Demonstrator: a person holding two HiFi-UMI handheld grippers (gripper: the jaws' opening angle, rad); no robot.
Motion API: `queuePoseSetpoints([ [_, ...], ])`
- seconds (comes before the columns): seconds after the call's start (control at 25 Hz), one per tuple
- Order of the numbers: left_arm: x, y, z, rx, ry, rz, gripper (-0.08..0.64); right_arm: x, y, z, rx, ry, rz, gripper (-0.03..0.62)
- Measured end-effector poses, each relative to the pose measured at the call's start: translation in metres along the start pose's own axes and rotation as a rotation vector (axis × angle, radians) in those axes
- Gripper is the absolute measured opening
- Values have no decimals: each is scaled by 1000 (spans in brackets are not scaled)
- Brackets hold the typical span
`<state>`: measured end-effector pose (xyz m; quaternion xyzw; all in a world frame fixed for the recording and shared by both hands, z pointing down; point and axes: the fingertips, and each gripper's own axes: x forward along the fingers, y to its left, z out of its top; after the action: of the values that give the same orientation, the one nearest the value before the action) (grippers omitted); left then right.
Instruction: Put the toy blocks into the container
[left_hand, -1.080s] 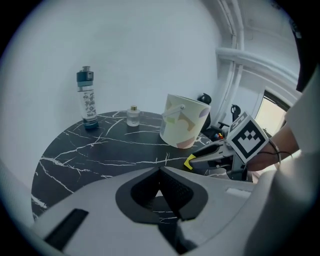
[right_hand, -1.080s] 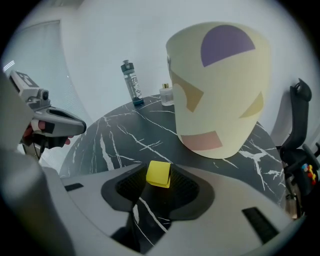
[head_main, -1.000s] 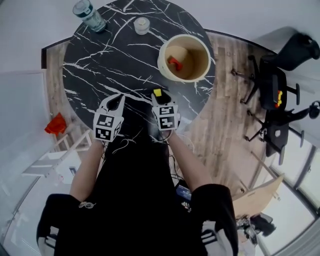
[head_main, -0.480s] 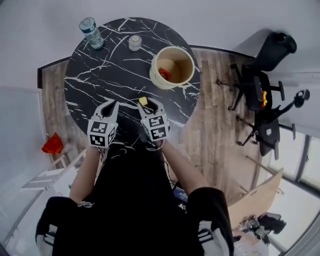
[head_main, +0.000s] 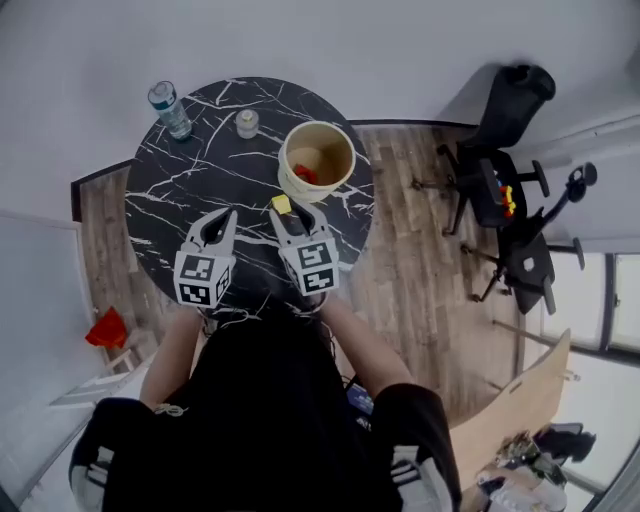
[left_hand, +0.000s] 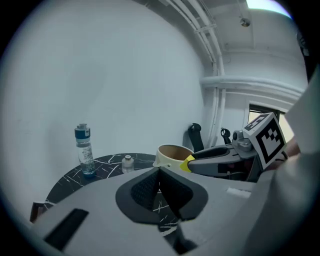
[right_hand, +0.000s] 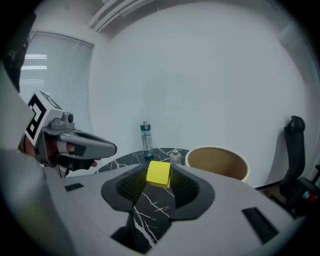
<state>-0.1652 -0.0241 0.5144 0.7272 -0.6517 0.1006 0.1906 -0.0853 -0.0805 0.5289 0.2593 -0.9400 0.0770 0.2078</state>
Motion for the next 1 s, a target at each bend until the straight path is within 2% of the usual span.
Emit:
queuePoseSetpoints([
  [0.44, 36, -37, 43, 21, -42, 5, 0, -16, -58, 35, -57, -58, 13, 140],
  [0.88, 86, -58, 45, 31, 23, 19, 0, -3, -108, 25, -29, -42, 56, 140],
  [1.0, 96, -65, 40, 28, 46, 16, 0, -1, -116, 17, -65, -14, 77, 140],
])
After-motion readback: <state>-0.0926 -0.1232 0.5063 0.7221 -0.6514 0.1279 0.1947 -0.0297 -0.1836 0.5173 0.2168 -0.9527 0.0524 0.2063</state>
